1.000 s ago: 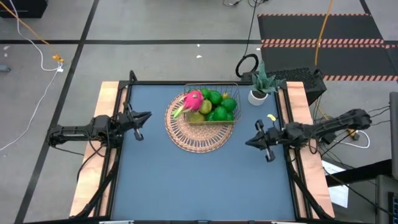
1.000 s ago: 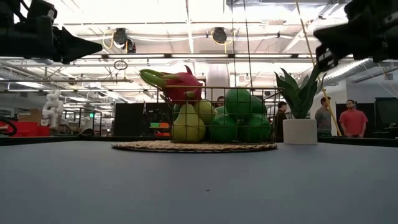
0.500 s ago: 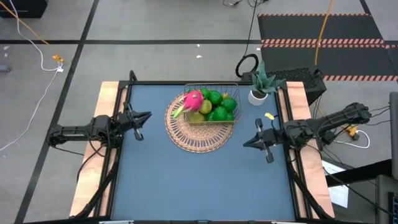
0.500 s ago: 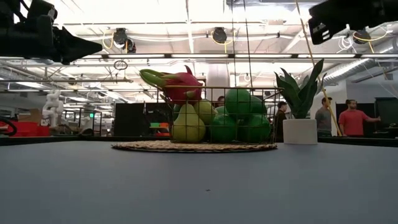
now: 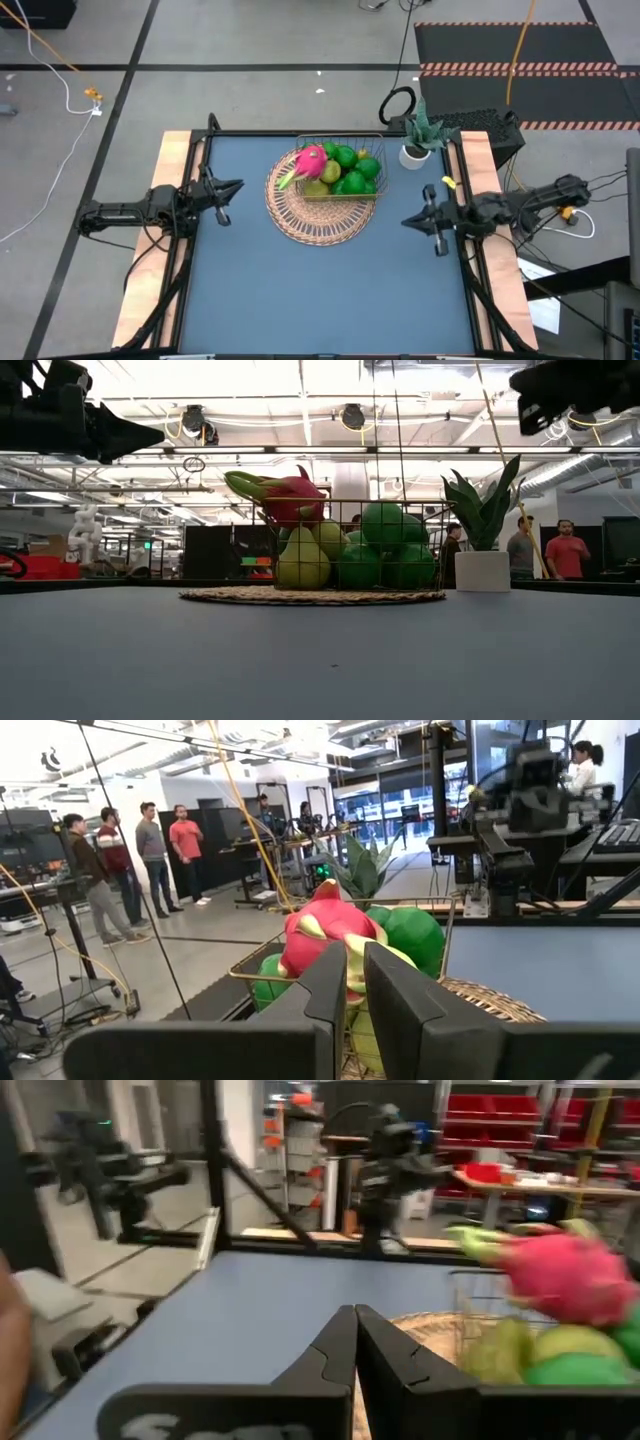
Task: Build produce basket
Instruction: Return to Home Position
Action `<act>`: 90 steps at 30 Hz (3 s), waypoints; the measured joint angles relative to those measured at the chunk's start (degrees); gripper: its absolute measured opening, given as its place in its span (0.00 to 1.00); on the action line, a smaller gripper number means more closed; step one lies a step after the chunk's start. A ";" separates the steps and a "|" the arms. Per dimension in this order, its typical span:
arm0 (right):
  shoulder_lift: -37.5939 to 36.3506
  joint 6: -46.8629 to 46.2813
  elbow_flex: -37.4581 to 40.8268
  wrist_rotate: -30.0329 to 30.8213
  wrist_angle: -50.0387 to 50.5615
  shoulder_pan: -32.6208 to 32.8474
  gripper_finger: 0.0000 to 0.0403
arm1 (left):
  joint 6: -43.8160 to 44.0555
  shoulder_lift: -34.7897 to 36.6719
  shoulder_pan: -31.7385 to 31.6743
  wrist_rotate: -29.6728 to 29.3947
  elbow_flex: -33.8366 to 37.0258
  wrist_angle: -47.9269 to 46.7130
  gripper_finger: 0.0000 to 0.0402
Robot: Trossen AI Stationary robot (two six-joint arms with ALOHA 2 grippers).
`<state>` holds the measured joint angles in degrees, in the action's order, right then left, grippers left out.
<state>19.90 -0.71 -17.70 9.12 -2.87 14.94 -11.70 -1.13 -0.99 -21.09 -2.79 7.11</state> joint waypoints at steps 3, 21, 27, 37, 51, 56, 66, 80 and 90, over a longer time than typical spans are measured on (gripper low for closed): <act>-0.15 0.12 4.66 -1.86 -5.73 0.00 0.00 | 0.00 0.00 0.00 -0.02 0.00 0.02 0.11; -2.60 0.37 16.58 -1.73 -20.33 0.00 0.00 | -0.02 0.00 0.00 -0.01 0.02 0.09 0.11; -2.56 -6.17 16.64 -1.72 -20.26 0.07 0.00 | -0.02 0.00 -0.01 -0.01 0.02 0.09 0.11; -2.49 -5.97 16.75 -1.72 -20.03 0.07 0.00 | -0.04 0.00 0.00 0.00 0.02 0.07 0.11; -2.49 -5.92 16.82 -1.72 -20.03 0.07 0.00 | -0.04 0.00 0.00 -0.02 0.02 0.04 0.11; -2.49 -5.92 16.84 -1.72 -20.04 0.07 0.00 | -0.04 0.00 -0.01 -0.01 0.02 0.04 0.11; -2.49 -5.92 16.84 -1.72 -20.03 0.07 0.00 | -0.04 0.00 0.00 -0.01 0.02 0.04 0.11; -2.47 -5.91 16.84 -1.72 -20.03 0.07 0.00 | -0.04 0.00 0.00 0.00 0.04 0.03 0.11; -2.47 -5.92 16.84 -1.72 -20.03 0.07 0.00 | -0.04 0.00 -0.01 -0.01 0.04 0.02 0.11</act>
<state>17.43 -6.63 -0.86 7.40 -22.90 15.00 -11.75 -1.13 -1.01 -21.09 -2.74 7.14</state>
